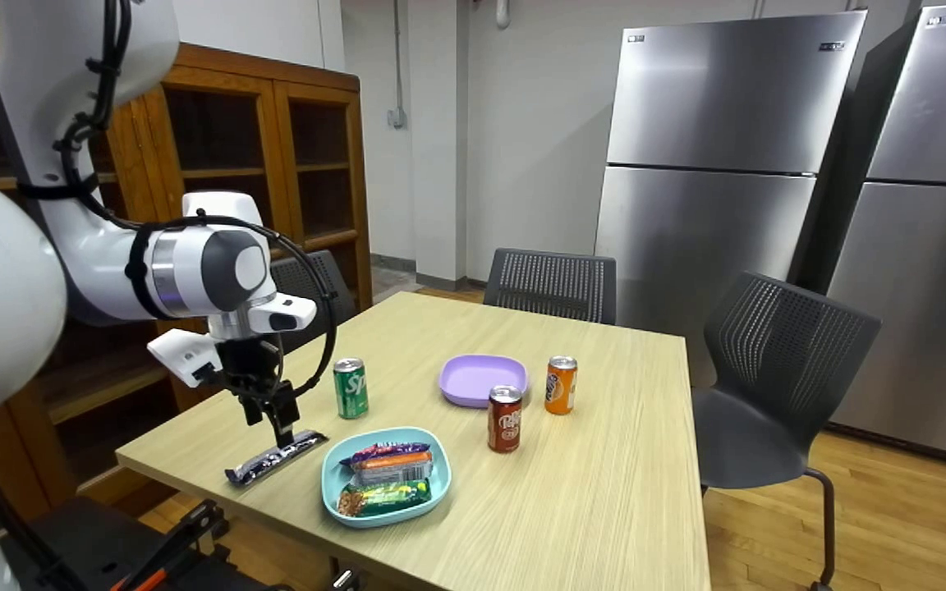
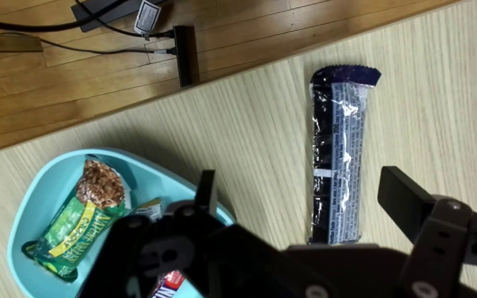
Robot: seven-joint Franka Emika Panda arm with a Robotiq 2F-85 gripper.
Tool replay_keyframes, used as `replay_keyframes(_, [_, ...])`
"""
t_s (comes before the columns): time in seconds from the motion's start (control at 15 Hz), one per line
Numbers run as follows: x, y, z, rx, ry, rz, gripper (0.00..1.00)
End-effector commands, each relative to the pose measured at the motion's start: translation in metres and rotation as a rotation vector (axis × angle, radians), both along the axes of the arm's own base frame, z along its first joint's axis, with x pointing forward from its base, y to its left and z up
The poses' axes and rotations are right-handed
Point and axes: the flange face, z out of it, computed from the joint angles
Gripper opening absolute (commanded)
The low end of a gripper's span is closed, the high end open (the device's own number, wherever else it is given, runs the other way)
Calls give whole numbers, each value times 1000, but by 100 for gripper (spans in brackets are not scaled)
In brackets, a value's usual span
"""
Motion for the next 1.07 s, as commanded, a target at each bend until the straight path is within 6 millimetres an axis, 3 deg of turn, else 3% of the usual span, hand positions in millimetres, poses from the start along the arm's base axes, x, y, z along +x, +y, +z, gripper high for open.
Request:
replay_keyframes(0.0, [8,20,-9,1,-18,2,100])
replay_keyframes(0.47, [33,34,-33,-13,-18,-8,100])
replay_keyframes(1.0, [43,39,-56,20,-17,-78,100])
